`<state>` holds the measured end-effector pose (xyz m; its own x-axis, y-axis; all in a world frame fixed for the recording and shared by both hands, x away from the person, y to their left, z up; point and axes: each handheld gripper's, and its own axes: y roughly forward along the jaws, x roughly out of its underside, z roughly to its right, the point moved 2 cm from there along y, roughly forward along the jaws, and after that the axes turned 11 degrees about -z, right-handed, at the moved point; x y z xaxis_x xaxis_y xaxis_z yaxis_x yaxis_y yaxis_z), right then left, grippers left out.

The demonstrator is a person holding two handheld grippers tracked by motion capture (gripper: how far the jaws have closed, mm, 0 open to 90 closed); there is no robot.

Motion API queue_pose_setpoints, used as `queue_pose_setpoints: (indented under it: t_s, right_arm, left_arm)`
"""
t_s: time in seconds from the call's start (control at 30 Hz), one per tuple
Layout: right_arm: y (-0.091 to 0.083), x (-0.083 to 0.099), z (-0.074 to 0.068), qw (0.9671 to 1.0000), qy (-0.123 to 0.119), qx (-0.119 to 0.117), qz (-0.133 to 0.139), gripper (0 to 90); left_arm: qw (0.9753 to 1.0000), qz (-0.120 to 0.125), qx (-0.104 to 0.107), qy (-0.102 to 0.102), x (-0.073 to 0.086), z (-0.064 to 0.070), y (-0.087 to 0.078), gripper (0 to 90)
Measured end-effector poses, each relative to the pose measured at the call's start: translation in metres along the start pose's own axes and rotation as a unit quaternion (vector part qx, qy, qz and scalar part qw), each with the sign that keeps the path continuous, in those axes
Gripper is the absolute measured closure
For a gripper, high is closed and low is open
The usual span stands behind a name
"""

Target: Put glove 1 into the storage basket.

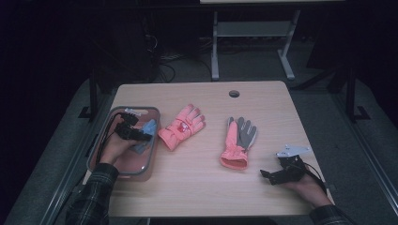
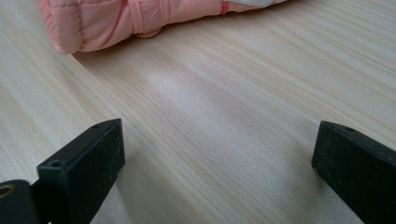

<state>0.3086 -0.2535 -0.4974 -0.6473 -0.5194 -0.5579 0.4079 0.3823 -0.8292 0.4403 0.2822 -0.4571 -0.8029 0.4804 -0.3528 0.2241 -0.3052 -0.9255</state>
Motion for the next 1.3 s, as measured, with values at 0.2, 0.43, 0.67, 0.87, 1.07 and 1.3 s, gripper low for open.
queue_pose_setpoints:
  t_s: [0.2,0.43,0.67,0.87,1.07,1.3]
  right_arm:
    - [0.0,0.0,0.0,1.0,0.0,0.0,0.0,2.0]
    - [0.0,0.0,0.0,1.0,0.0,0.0,0.0,2.0]
    - [0.0,0.0,0.0,1.0,0.001,0.0,0.0,2.0]
    - [0.0,0.0,0.0,1.0,0.001,0.0,0.0,2.0]
    - [0.0,0.0,0.0,1.0,-0.001,0.0,0.0,2.0]
    - [0.0,0.0,0.0,1.0,0.0,0.0,0.0,2.0]
  left_arm:
    - [0.9996,0.021,-0.018,-0.004,0.002,-0.003,-0.018,17.0]
    - [0.9988,0.042,-0.025,0.007,0.003,0.004,-0.047,14.2]
    - [0.9971,0.072,-0.014,0.02,-0.001,0.023,-0.072,14.2]
    - [0.9953,0.088,0.001,0.041,-0.006,0.045,-0.084,14.3]
    - [0.9933,0.097,0.006,0.064,-0.01,0.073,-0.085,14.3]
    - [0.9911,0.094,0.022,0.091,-0.013,0.107,-0.081,14.3]
